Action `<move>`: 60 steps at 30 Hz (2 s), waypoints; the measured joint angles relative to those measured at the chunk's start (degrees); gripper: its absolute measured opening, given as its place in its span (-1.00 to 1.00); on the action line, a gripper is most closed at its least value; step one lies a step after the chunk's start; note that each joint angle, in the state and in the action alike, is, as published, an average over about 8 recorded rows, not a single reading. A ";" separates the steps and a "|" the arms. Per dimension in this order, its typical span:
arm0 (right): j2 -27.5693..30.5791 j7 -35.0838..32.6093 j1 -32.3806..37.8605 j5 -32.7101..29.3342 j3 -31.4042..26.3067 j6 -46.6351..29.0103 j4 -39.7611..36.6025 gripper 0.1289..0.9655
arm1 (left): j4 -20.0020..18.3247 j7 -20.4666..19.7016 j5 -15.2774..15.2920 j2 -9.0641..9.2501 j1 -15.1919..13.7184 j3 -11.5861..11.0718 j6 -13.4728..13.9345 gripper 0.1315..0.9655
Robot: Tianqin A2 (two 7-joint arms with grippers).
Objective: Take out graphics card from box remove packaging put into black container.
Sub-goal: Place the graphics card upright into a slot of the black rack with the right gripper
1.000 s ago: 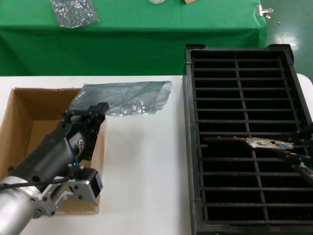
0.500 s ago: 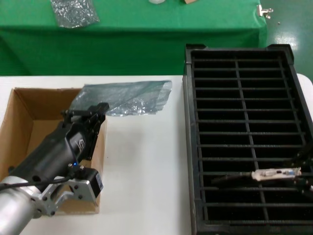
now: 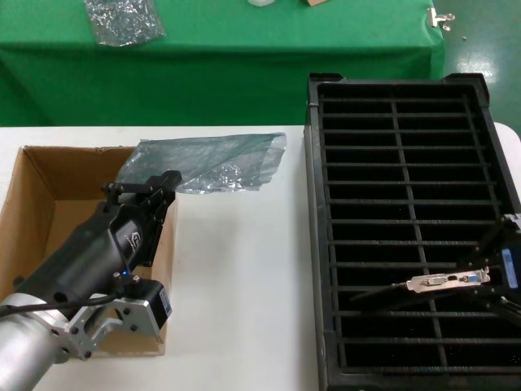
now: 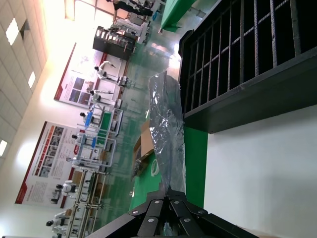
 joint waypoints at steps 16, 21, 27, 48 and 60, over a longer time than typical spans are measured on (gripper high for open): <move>-3.43 3.73 7.57 -0.42 -8.03 -0.79 -7.73 -0.86 | 0.00 0.00 0.00 0.00 0.00 0.00 0.00 -0.98; -3.78 4.36 8.58 -0.83 -9.20 -0.79 -9.03 -0.86 | 0.00 0.00 0.00 0.00 0.00 0.00 0.00 -0.98; -4.26 4.19 9.11 -2.01 -9.66 -0.79 -10.53 -0.86 | 0.00 0.00 0.00 0.00 0.00 0.00 0.00 -0.98; -7.75 1.37 8.99 -6.52 -10.81 -0.77 -14.04 -0.86 | 0.00 0.00 0.00 0.00 0.00 0.00 0.00 -0.98; -10.02 1.36 8.76 -7.46 -11.59 -0.78 -13.40 -0.75 | 0.00 0.00 0.00 0.00 0.00 0.00 0.00 -0.98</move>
